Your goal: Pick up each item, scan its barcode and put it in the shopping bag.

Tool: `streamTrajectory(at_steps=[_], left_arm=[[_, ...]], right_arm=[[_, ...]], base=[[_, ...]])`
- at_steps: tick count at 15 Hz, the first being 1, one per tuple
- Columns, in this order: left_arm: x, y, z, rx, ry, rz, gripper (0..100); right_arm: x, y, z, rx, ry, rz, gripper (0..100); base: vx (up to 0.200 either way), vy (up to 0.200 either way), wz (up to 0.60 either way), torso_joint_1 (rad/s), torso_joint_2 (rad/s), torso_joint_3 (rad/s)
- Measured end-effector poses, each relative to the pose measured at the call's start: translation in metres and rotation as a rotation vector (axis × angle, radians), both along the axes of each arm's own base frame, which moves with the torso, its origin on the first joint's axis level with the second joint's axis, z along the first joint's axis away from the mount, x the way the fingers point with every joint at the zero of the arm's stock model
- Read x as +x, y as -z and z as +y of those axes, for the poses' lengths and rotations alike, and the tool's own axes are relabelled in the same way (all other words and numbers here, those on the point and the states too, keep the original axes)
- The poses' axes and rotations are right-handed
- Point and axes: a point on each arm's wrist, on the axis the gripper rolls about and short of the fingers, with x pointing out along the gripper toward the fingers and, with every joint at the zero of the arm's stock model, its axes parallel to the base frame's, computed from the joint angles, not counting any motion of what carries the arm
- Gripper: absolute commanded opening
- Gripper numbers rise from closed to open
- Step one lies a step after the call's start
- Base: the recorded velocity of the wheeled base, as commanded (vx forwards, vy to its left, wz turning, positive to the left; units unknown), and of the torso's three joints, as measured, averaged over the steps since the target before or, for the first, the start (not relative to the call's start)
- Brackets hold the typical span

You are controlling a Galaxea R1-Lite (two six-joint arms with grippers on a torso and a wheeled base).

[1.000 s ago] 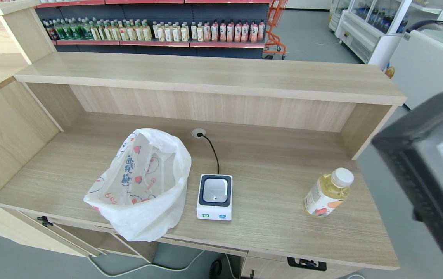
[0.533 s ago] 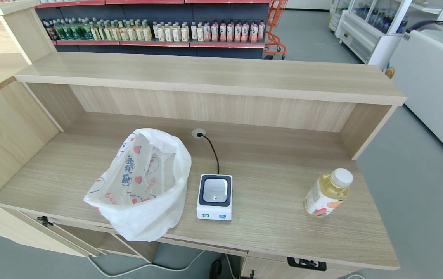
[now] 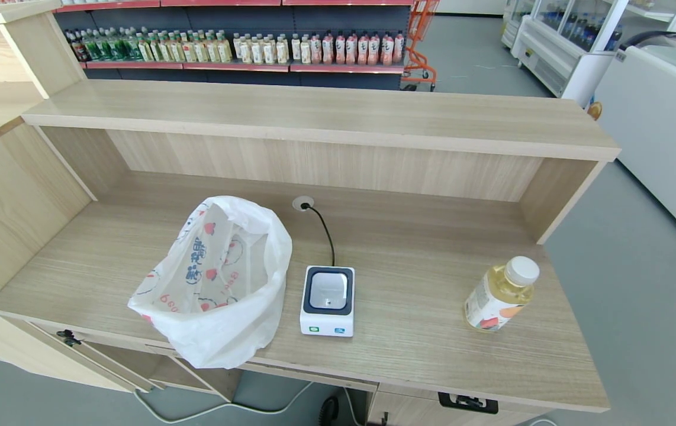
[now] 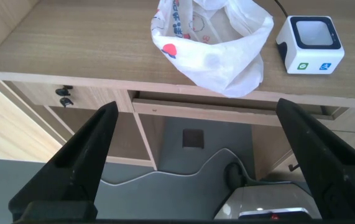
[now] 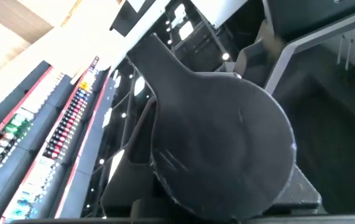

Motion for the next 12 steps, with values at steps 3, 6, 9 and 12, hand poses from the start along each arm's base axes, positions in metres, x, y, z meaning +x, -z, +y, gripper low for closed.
streamTrajectory(at_steps=[3, 6, 9, 12], left_arm=[[0.000, 0.000, 0.000, 0.000, 0.000, 0.000, 100], [0.000, 0.000, 0.000, 0.000, 0.000, 0.000, 100], [0.000, 0.000, 0.000, 0.000, 0.000, 0.000, 100], [0.000, 0.000, 0.000, 0.000, 0.000, 0.000, 100]], right_arm=[[0.001, -0.001, 0.001, 0.002, -0.001, 0.013, 0], [0.003, -0.003, 0.002, 0.004, 0.008, 0.071, 0], [0.018, -0.011, -0.003, 0.073, 0.195, 0.425, 0], [0.036, 0.001, -0.015, 0.294, 0.484, 1.170, 0]], base=[[0.000, 0.000, 0.00, 0.000, 0.00, 0.000], [0.000, 0.000, 0.00, 0.000, 0.00, 0.000], [0.000, 0.000, 0.00, 0.000, 0.00, 0.000], [0.000, 0.000, 0.00, 0.000, 0.00, 0.000]])
